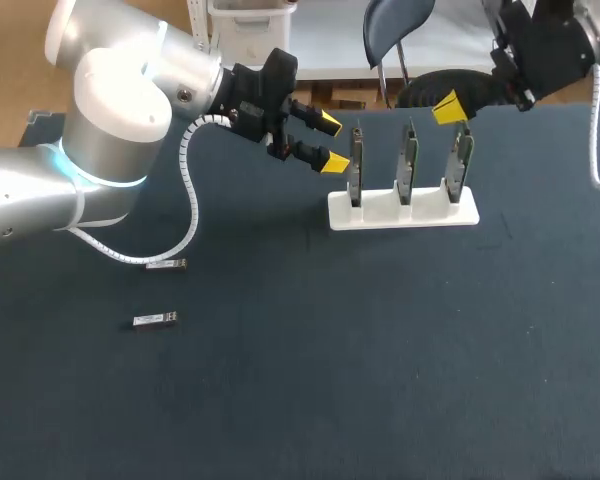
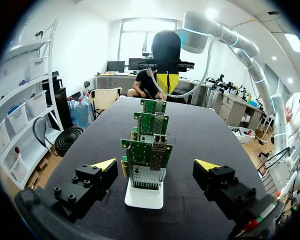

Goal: Pick up the optical module with the left hand, and insert it into the network port with the right hand.

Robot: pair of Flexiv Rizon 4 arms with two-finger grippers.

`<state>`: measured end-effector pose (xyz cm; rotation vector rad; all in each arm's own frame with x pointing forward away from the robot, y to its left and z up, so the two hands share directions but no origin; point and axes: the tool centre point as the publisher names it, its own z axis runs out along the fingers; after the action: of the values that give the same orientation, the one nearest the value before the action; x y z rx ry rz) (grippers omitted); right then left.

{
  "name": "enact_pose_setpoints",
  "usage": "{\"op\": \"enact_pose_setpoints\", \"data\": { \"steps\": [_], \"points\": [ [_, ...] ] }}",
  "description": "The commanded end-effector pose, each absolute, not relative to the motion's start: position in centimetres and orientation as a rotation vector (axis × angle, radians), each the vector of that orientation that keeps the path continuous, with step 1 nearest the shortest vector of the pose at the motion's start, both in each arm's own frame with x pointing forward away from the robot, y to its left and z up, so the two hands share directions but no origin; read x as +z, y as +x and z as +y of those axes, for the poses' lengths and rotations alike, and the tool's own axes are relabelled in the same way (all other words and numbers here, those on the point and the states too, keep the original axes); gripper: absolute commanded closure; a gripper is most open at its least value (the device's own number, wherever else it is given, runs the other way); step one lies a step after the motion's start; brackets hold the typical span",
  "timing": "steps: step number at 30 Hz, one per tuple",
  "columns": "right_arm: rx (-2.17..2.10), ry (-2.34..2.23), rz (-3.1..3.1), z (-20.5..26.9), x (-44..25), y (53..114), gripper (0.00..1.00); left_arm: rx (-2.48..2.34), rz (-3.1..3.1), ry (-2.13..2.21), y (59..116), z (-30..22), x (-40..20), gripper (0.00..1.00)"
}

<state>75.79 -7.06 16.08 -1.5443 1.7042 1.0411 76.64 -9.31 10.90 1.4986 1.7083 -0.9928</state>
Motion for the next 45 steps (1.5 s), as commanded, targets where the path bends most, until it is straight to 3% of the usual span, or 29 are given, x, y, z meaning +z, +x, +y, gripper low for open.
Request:
{"op": "enact_pose_setpoints", "data": {
  "steps": [1, 38, 39, 40, 45],
  "points": [
    [1.048, -1.545, 1.706, -7.3, 15.5, 76.3, 1.0, -0.992, 1.713, 1.502, 76.8, -9.4, 11.0, 0.0],
    [1.043, -1.562, 1.735, -6.9, 14.5, 76.8, 1.0, -0.992, 1.713, 1.502, 76.8, -9.4, 11.0, 0.0],
    [1.047, -1.577, 1.721, -6.8, 14.6, 76.7, 0.97, -0.992, 1.713, 1.502, 76.8, -9.4, 11.0, 0.0],
    [1.04, -1.578, 1.723, -6.8, 14.6, 76.7, 0.0, -0.992, 1.713, 1.502, 76.8, -9.4, 11.0, 0.0],
    [1.042, -1.577, 1.723, -6.8, 14.6, 76.7, 0.0, -0.992, 1.713, 1.502, 76.8, -9.4, 11.0, 0.0]
  ]
}}
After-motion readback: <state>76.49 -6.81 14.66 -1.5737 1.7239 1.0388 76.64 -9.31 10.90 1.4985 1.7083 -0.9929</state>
